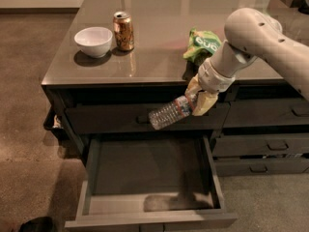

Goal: Pick water bottle from middle drawer and place on counter

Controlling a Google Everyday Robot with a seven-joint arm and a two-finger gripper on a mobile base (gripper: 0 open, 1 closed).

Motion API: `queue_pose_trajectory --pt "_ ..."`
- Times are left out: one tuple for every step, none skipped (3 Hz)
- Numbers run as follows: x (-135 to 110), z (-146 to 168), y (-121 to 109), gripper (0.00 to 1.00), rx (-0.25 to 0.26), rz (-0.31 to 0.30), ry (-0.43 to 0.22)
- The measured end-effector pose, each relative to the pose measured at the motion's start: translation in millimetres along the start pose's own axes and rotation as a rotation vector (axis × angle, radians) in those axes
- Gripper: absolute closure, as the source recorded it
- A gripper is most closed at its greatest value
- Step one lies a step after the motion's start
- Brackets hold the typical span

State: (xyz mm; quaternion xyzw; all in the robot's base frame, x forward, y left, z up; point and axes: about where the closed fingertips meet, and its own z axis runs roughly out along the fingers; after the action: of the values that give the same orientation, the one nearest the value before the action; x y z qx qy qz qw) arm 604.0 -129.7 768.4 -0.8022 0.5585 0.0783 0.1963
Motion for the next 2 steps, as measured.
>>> queue_pose_trajectory --pt "2.4 -13.7 -1.5 1.0 0.009 -0.012 0.02" --pt "-10.4 -54.6 1.8 1.0 0.015 -0.044 0.106"
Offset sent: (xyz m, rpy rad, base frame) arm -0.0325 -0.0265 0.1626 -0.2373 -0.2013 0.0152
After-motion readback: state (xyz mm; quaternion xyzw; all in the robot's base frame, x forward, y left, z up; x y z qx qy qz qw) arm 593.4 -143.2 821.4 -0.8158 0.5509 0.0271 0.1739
